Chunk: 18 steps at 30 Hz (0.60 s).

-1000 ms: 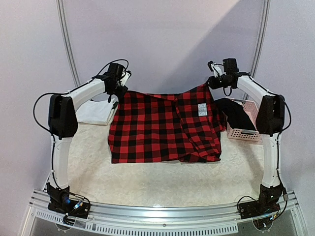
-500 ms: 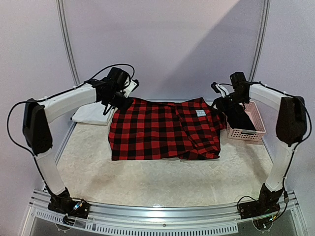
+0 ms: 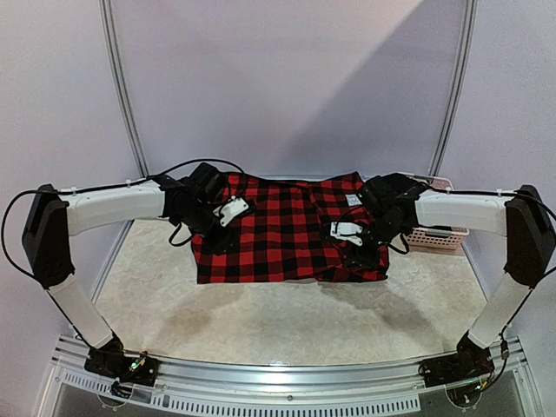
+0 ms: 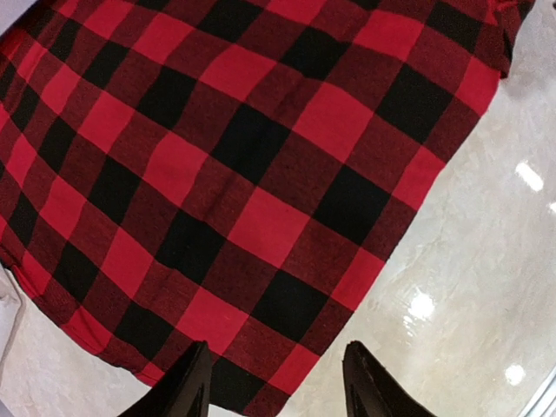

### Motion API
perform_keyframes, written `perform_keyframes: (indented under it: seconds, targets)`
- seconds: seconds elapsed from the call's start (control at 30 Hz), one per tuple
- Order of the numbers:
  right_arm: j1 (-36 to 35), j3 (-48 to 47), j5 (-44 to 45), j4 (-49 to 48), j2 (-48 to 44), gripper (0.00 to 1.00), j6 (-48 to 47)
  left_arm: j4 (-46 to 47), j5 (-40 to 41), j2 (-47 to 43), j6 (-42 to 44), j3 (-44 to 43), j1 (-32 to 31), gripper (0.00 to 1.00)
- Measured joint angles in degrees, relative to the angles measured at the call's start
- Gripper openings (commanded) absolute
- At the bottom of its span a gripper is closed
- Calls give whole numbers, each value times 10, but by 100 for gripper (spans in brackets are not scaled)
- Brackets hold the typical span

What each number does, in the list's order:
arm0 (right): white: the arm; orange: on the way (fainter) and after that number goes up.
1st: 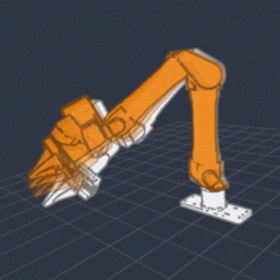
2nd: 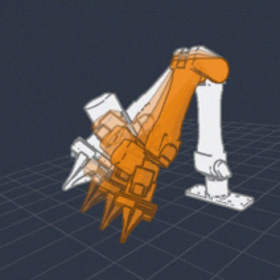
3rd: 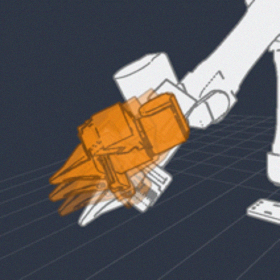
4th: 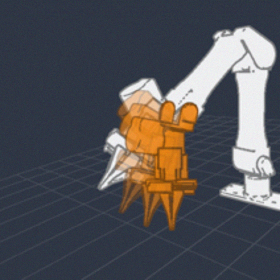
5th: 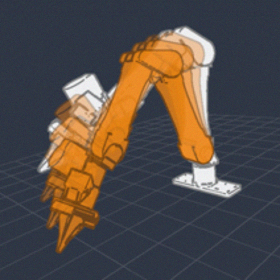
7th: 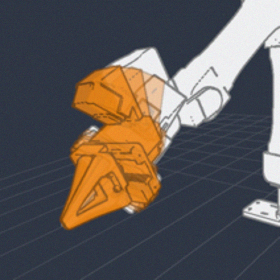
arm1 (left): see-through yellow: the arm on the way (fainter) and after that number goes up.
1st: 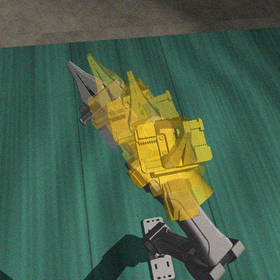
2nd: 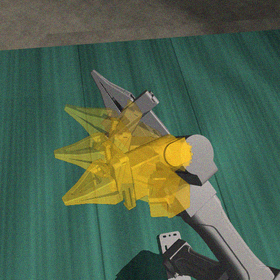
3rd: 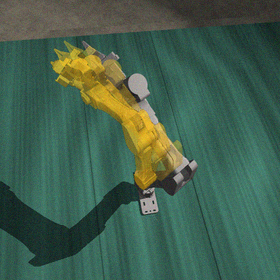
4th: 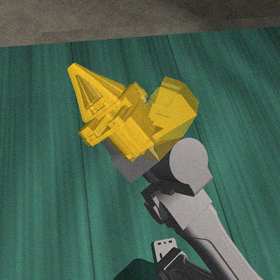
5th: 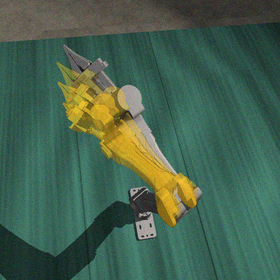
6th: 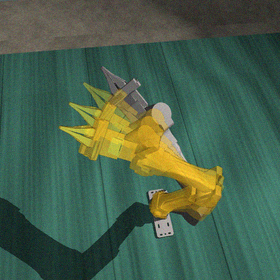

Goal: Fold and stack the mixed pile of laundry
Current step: Adjust the flattened shirt at the center of the board.

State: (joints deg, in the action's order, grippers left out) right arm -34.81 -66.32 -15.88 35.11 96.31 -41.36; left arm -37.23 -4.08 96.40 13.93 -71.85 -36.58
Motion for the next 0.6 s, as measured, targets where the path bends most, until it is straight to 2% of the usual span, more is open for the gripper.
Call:
perform_keyframes:
  seconds: [0.2,0.47,0.57,0.6]
  targets:
    - [-16,4,69,-22,21,49,-26,11,0,14,21,23,-2,55]
    - [-51,7,109,-36,64,56,-43,7,0,96,56,26,-12,55]
    - [-57,21,123,-41,67,50,-45,3,6,100,65,31,-20,54]
    - [-58,24,132,-45,68,39,-45,3,7,100,68,32,-22,54]
